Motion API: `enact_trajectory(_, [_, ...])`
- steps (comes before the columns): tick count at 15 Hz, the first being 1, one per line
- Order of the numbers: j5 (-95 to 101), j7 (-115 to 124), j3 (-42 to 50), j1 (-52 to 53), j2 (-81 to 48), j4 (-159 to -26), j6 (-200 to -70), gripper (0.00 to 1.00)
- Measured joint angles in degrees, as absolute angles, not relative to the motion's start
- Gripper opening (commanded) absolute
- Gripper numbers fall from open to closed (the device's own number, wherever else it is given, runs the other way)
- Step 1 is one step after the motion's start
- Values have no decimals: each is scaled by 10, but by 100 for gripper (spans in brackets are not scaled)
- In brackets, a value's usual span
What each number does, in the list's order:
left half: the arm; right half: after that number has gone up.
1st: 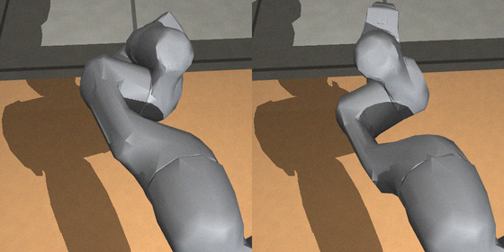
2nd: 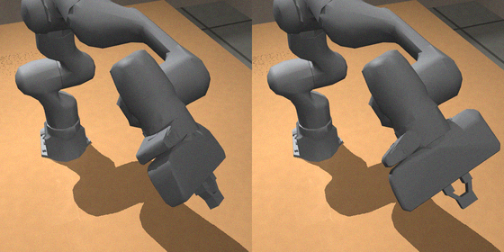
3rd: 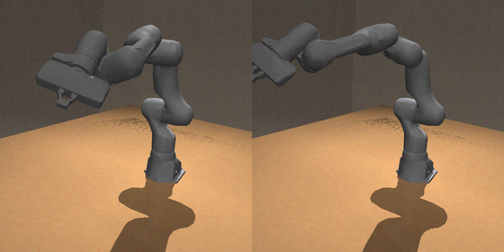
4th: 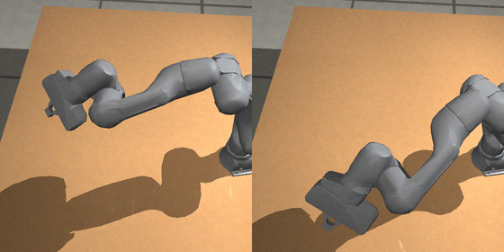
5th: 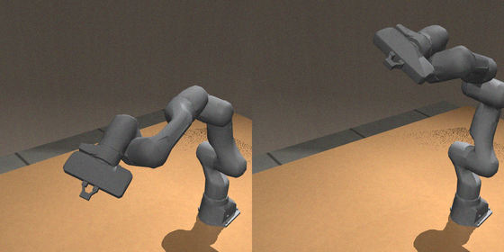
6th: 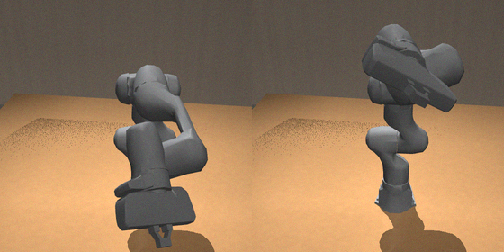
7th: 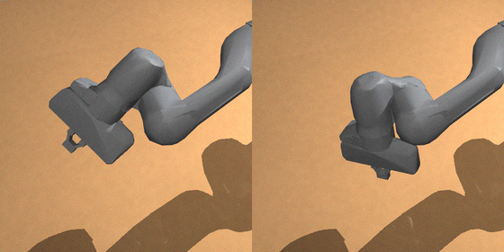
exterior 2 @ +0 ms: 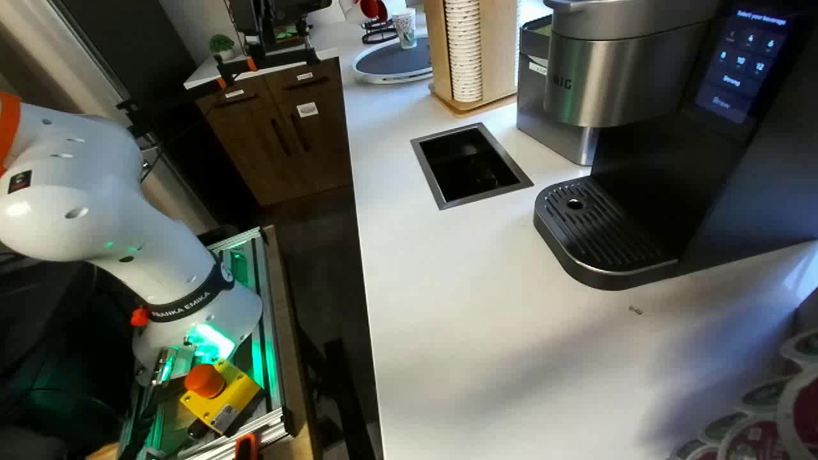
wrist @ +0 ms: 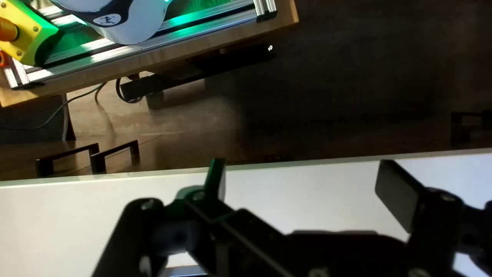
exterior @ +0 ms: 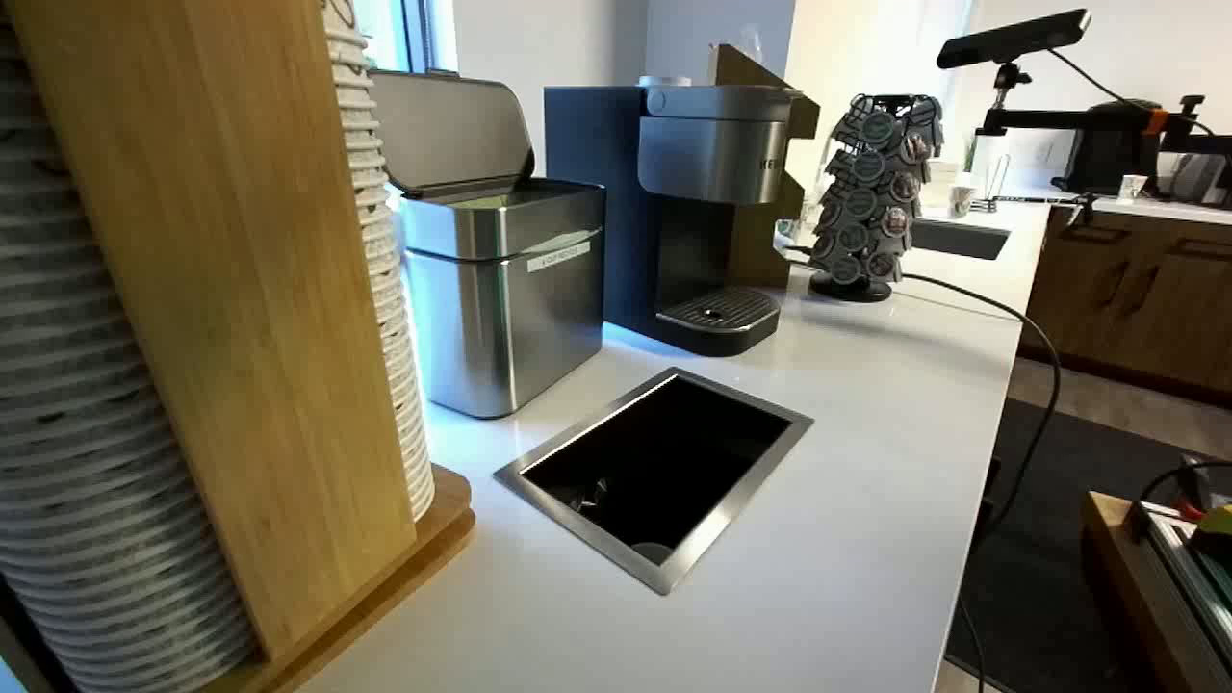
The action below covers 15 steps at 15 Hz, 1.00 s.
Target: Rotate the coffee cup holder.
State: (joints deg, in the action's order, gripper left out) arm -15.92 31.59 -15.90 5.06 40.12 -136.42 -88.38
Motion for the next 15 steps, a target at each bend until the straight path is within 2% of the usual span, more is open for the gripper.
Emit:
enact_trajectory(10, [-164, 317, -165, 50, 400, -1363, -889, 100])
enact_trajectory(15, [-195, 354, -231, 56, 371, -1314, -967, 100])
